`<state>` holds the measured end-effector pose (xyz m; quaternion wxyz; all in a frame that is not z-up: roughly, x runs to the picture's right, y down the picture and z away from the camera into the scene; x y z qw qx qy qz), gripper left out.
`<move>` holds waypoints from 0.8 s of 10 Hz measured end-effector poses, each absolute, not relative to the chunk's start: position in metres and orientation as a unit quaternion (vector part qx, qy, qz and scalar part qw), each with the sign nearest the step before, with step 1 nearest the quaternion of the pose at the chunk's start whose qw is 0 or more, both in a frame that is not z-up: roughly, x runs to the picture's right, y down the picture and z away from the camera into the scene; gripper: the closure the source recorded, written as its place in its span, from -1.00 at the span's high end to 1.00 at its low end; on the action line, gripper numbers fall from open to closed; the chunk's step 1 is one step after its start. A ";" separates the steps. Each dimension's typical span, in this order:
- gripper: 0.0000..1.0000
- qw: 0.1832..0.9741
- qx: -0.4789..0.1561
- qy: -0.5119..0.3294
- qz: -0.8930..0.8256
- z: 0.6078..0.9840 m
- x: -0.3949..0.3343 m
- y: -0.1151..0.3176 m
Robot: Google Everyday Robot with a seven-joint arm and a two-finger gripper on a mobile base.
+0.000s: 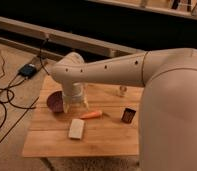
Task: Knock the eraser over
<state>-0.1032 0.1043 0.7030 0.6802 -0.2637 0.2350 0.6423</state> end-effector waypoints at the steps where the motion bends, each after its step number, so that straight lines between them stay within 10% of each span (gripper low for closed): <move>1: 0.30 0.680 -0.264 0.235 0.642 0.703 -0.103 0.104; 8: 0.30 0.674 -0.267 0.243 0.644 0.708 -0.093 0.110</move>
